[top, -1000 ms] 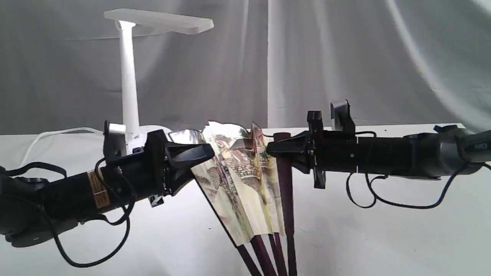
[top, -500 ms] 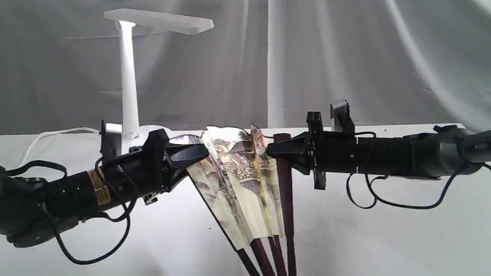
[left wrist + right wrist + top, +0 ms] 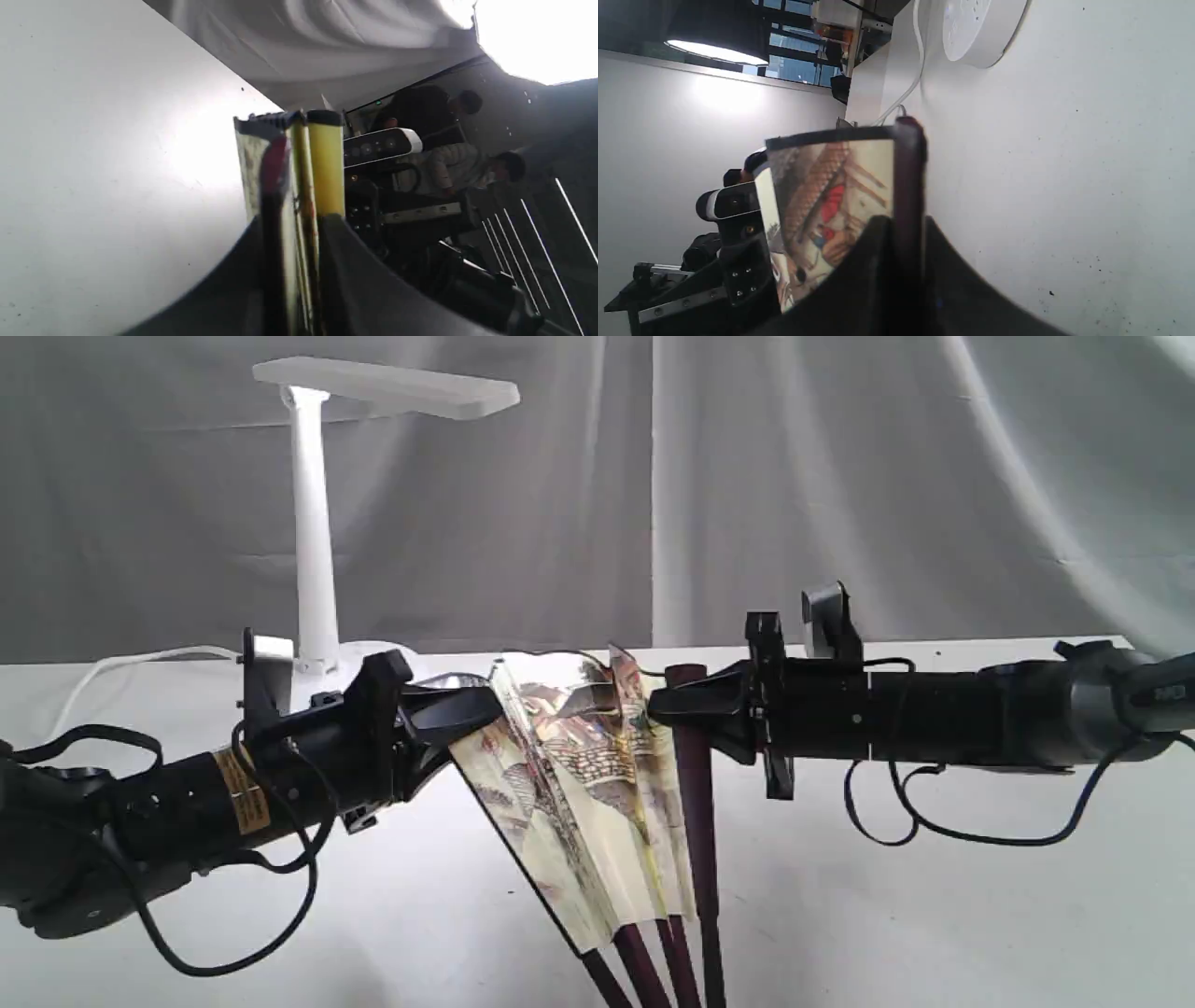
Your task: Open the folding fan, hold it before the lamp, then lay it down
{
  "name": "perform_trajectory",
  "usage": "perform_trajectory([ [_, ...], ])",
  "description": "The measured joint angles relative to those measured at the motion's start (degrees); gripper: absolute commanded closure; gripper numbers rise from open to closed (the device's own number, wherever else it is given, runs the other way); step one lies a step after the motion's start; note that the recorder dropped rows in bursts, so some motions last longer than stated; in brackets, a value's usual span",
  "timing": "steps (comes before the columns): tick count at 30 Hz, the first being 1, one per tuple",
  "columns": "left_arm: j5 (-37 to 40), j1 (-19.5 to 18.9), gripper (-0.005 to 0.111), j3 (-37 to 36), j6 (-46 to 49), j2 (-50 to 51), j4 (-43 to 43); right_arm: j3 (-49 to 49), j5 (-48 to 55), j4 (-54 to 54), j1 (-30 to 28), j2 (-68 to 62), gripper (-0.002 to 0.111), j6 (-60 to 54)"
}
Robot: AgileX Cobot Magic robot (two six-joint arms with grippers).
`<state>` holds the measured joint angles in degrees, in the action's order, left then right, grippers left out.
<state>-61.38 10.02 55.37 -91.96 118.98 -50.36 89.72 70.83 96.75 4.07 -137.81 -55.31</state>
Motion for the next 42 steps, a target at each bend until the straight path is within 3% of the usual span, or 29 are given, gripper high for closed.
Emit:
perform_trajectory([
  [9, 0.2, -2.3, 0.095, 0.0, 0.5, 0.0, -2.0, 0.0, -0.1, -0.3, 0.0, 0.0, 0.108, 0.0],
  [14, -0.1, -2.3, 0.107, 0.0, 0.5, 0.0, -2.8, 0.0, -0.1, -0.9, 0.0, 0.0, 0.108, 0.0],
  [19, -0.7, -2.3, 0.106, 0.0, 0.0, 0.0, -3.4, 0.0, -0.2, -1.1, 0.0, 0.0, 0.108, 0.0],
  [22, -0.7, -2.3, 0.101, 0.0, -0.7, 0.0, -3.8, 0.0, -0.2, -1.1, 0.0, 0.0, 0.108, 0.0],
  [33, -0.4, -2.5, 0.061, 0.0, -0.8, 0.0, -5.7, 0.0, 0.0, 1.4, 0.0, 0.0, 0.108, 0.1],
  [42, -0.4, -2.5, 0.061, 0.0, -0.8, 0.0, -6.2, 0.0, -0.2, 1.7, 0.0, 0.0, 0.108, 1.4],
])
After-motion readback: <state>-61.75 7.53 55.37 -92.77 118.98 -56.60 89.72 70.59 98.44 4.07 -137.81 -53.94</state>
